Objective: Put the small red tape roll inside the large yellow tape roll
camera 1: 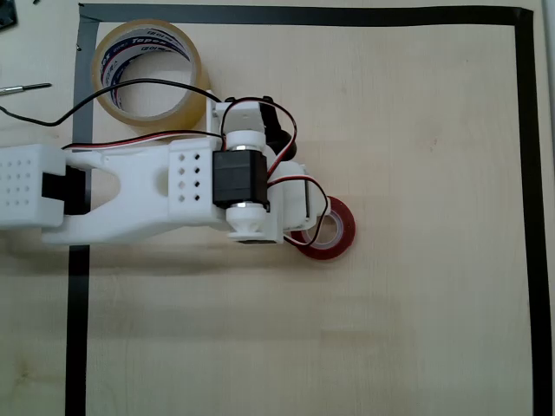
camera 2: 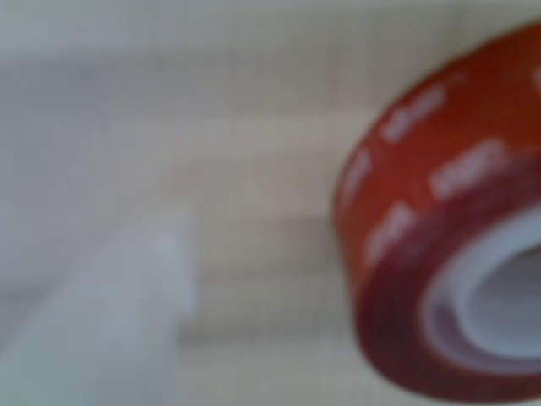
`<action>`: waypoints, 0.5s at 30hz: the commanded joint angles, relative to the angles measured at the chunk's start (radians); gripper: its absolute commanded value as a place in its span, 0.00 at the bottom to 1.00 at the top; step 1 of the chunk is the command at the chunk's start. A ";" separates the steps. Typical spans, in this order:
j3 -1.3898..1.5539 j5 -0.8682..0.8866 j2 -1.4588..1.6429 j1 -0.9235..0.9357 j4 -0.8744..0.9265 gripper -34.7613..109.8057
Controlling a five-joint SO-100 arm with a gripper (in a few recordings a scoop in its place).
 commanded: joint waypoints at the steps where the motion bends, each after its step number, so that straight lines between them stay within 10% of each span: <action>1: -0.063 0.012 0.017 -0.008 0.017 0.42; 15: -0.060 0.041 -0.005 -0.009 0.017 0.36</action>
